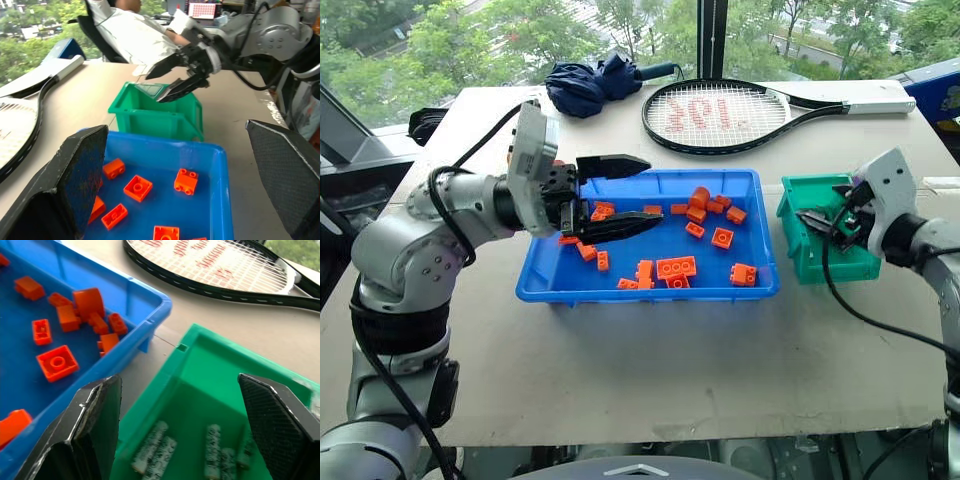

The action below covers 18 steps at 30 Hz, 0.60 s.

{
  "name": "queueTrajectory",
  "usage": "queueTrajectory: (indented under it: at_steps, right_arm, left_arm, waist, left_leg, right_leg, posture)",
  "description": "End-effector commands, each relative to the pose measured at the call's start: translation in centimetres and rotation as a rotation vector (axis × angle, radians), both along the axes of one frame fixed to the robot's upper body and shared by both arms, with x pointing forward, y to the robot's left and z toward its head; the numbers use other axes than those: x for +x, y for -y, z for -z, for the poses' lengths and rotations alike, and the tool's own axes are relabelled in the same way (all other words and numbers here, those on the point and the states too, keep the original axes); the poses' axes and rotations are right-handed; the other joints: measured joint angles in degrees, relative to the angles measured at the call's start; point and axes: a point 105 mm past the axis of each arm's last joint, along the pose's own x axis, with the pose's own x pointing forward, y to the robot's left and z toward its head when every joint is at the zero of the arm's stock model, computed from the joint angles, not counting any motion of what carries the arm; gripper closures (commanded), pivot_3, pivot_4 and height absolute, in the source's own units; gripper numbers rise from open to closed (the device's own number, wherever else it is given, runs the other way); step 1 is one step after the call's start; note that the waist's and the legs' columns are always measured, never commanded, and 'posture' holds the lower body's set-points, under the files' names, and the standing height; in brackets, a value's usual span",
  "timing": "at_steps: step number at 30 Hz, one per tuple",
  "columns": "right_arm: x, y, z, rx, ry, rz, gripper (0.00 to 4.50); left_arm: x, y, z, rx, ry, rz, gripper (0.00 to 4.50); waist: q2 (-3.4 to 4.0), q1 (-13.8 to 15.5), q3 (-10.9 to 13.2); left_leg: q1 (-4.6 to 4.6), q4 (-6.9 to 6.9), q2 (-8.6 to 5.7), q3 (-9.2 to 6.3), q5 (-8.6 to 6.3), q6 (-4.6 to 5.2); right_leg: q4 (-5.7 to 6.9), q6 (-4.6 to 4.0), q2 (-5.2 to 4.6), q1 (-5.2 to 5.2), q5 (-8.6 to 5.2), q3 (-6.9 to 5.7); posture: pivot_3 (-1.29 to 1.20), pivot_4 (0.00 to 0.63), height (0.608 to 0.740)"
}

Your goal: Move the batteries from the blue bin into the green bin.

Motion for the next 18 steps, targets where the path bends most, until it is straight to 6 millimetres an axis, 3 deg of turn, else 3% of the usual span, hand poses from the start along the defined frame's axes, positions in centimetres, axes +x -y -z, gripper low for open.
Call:
queueTrajectory:
  at_steps: [1,5,8,14,18]
  right_arm:
    - [-2.9,-0.2,-0.4,0.027,0.087,-0.119,0.71]
    - [-6.9,0.0,2.9,0.124,0.004,-0.226,0.71]
    - [-8.9,0.7,5.6,0.115,-0.092,-0.248,0.71]
    - [-10.6,2.2,9.1,0.1,-0.15,-0.22,0.71]
    - [-10.7,3.1,10.0,0.09,-0.164,-0.201,0.71]
  left_arm:
    - [-1.5,-1.4,0.1,-0.02,0.026,-0.09,0.0]
    - [-2.8,-2.6,2.3,-0.072,-0.024,-0.196,0.0]
    - [-4.7,-3.4,5.2,-0.052,-0.103,-0.257,0.0]
    - [-7.9,-5.9,12.9,0.148,-0.16,-0.359,0.0]
    - [-9.9,-6.2,15.4,0.17,-0.189,-0.35,0.0]
  waist:
    - [0.0,0.1,0.0]
    - [0.02,0.4,0.0]
    - [0.05,0.5,0.0]
    - [0.25,0.8,-0.1]
    - [0.4,1.6,-0.2]
  left_leg:
    - [0.01,0.01,0.0,-0.01,-0.02,0.03]
    - [0.16,0.07,0.01,-0.03,-0.02,0.04]
    - [0.36,0.08,0.01,-0.04,-0.06,0.09]
    - [1.36,-0.66,0.28,0.07,-0.23,0.36]
    - [1.3,-0.7,0.29,0.12,-0.24,0.38]
  right_leg:
    - [0.0,0.0,0.0,0.03,0.0,0.0]
    - [-0.03,0.0,-0.01,0.23,0.0,0.02]
    - [-0.05,0.01,-0.01,0.44,0.0,0.1]
    - [-1.03,-0.12,0.08,1.56,0.05,0.05]
    - [-1.32,-0.13,0.03,1.61,0.06,0.06]
  posture:
    - [0.0,0.15,0.74]
    - [0.0,0.15,0.74]
    - [0.0,0.15,0.74]
    - [0.0,0.15,0.74]
    - [0.0,0.15,0.74]
